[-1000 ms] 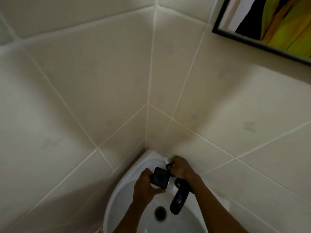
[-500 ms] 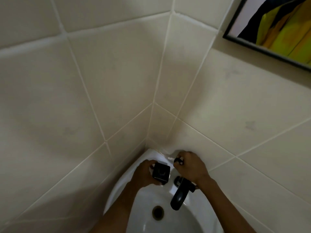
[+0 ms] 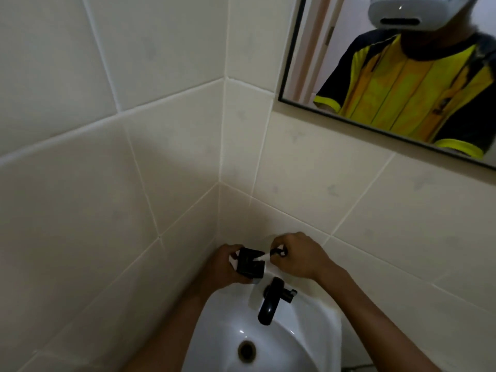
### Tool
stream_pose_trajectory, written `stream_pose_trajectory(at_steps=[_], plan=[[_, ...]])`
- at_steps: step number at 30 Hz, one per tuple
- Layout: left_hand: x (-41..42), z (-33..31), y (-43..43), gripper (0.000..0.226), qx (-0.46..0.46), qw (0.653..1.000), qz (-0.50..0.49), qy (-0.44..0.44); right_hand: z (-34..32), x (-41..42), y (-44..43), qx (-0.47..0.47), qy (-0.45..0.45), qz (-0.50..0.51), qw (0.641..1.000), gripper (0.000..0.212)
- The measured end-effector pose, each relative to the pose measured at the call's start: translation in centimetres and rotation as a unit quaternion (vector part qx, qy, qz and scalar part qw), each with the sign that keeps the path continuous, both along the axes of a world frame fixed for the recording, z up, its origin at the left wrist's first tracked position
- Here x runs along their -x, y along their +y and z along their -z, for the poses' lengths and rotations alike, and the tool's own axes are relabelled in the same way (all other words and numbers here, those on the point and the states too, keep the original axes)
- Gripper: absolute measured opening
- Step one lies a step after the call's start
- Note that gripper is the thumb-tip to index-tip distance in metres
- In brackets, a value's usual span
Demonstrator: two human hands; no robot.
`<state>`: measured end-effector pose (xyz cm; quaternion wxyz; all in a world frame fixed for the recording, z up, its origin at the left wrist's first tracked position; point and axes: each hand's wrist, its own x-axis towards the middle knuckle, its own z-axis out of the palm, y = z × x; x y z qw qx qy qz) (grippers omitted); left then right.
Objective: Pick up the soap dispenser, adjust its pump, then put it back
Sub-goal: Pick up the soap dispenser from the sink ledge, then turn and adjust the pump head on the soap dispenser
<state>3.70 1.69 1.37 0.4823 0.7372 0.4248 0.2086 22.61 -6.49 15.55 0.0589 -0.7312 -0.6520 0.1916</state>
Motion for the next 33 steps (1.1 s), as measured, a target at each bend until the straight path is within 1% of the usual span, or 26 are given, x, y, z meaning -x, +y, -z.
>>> stream_pose_trajectory(at_steps=[2, 3, 5, 8, 12, 14, 16, 19, 22, 27, 33], plan=[[0.1, -0.9, -0.1, 0.089, -0.033, 0.999, -0.007, 0.013, -1.3, 0.3, -0.4, -0.001, -0.009, -0.008, 1.000, 0.026], [0.1, -1.5, -0.2, 0.096, -0.047, 0.999, 0.000, 0.024, -2.0, 0.4, -0.5, -0.003, -0.013, -0.013, 1.000, 0.025], [0.2, -2.9, -0.2, 0.099, -0.067, 0.997, 0.015, 0.046, -3.2, 0.8, -0.8, -0.005, -0.017, -0.023, 1.000, 0.023], [0.1, -5.5, -0.5, 0.098, -0.089, 0.995, 0.030, 0.040, -5.1, 1.4, -1.2, -0.013, -0.013, -0.028, 0.999, 0.024], [0.0, -10.3, -1.5, 0.083, -0.096, 0.994, 0.047, 0.008, -8.4, 1.9, -1.8, -0.038, -0.013, -0.030, 0.999, 0.025], [-0.2, -12.6, -1.8, 0.083, -0.105, 0.993, 0.054, -0.012, -10.3, 2.1, -2.3, -0.059, -0.008, -0.033, 0.998, 0.024], [-0.5, -14.9, -2.0, 0.081, -0.103, 0.992, 0.061, -0.046, -12.4, 2.3, -3.0, -0.088, 0.007, -0.030, 0.996, 0.024], [-1.1, -18.9, -2.5, 0.069, -0.103, 0.986, 0.094, -0.089, -15.9, 2.4, -4.2, -0.144, 0.032, -0.016, 0.989, 0.023], [-1.2, -23.0, -2.9, 0.062, -0.114, 0.977, 0.124, -0.129, -19.6, 2.4, -5.8, -0.195, 0.072, 0.011, 0.978, 0.023], [-1.6, -28.8, -3.7, 0.054, -0.128, 0.958, 0.175, -0.188, -25.2, 2.2, -8.6, -0.232, 0.150, 0.022, 0.961, 0.027], [-2.3, -33.6, -4.6, 0.048, -0.147, 0.940, 0.200, -0.233, -29.0, 1.2, -10.9, -0.283, 0.235, 0.046, 0.929, 0.025]])
